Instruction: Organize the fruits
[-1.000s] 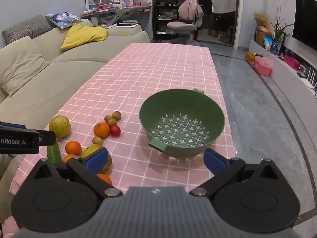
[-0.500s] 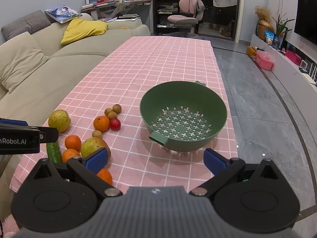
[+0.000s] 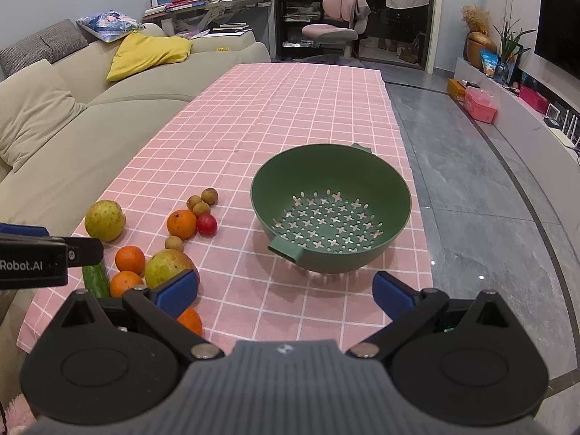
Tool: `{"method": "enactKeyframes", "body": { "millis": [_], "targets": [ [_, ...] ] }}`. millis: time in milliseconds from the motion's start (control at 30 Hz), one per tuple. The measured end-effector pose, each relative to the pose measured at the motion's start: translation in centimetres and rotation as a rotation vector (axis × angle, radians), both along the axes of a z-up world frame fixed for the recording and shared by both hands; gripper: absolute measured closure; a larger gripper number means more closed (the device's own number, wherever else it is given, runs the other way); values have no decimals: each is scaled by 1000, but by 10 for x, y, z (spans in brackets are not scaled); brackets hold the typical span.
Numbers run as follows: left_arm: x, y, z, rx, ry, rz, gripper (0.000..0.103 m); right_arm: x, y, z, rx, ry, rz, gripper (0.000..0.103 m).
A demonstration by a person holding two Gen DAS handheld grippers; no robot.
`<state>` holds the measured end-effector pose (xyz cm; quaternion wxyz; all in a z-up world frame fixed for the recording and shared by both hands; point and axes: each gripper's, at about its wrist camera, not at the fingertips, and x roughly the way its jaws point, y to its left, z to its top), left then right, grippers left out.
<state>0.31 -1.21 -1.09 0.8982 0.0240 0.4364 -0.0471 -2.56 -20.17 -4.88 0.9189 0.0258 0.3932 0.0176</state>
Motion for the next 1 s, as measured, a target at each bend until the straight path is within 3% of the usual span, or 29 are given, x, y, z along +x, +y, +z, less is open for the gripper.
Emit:
{"method": "enactKeyframes", "body": {
  "millis": [1000],
  "targets": [
    [-1, 0, -3, 6, 14, -4, 19, 2, -2, -4, 11, 23, 1, 4]
  ]
}}
